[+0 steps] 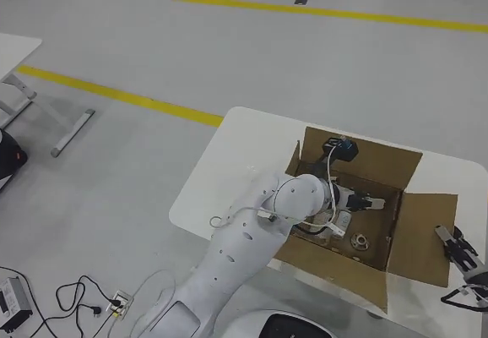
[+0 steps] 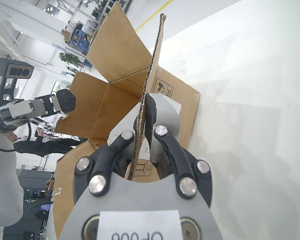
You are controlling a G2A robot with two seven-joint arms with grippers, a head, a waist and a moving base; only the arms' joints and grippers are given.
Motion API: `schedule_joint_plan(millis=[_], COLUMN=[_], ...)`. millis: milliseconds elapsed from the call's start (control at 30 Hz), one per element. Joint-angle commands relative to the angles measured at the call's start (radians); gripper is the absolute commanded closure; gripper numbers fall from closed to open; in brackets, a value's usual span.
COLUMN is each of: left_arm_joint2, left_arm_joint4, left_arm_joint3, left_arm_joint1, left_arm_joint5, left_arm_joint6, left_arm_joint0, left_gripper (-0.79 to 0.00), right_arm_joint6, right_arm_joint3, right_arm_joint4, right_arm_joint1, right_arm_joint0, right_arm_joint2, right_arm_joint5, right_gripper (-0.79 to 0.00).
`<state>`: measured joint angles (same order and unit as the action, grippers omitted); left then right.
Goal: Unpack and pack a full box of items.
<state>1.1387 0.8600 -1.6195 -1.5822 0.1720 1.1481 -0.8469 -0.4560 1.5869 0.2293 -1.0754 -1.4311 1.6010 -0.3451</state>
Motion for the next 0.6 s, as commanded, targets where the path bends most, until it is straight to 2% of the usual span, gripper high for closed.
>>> schedule_joint_plan(millis=[0,200,400,433,467,500,533,567], left_arm_joint2=[-0.001,-0.043,-0.086,-0.091,-0.096,-0.100,-0.101,-0.101], left_arm_joint4=[-0.001,0.093,0.164,0.172,0.179,0.180,0.179,0.179], left_arm_joint3=[0.001,0.047,0.104,0.117,0.125,0.132,0.134,0.134], left_arm_joint1=[0.000,0.007,0.008,0.007,0.007,0.006,0.006,0.006], left_arm_joint5=[-0.004,0.017,0.042,0.049,0.051,0.051,0.051,0.051], left_arm_joint6=[-0.013,-0.011,0.007,0.008,0.005,0.003,0.003,0.003], left_arm_joint0=[-0.008,-0.017,0.002,0.006,0.011,0.014,0.014,0.014], left_gripper=[-0.785,-0.785,-0.785,-0.785,-0.785,-0.785,-0.785,-0.785], right_arm_joint6=[-0.002,0.058,0.199,0.226,0.251,0.276,0.303,0.328], right_arm_joint3=[-0.001,0.010,0.057,0.072,0.086,0.096,0.108,0.119], right_arm_joint4=[0.001,0.045,0.235,0.275,0.315,0.352,0.384,0.409], right_arm_joint1=[0.002,0.006,0.008,0.008,0.008,0.008,0.007,0.006], right_arm_joint0=[0.003,0.009,0.001,-0.003,-0.009,-0.016,-0.021,-0.028], right_arm_joint2=[0.009,0.048,0.081,0.083,0.084,0.085,0.086,0.084], right_arm_joint5=[-0.007,-0.053,-0.099,-0.093,-0.092,-0.082,-0.070,-0.061], right_gripper=[-0.785,-0.785,-0.782,-0.619,-0.505,-0.296,-0.129,0.000])
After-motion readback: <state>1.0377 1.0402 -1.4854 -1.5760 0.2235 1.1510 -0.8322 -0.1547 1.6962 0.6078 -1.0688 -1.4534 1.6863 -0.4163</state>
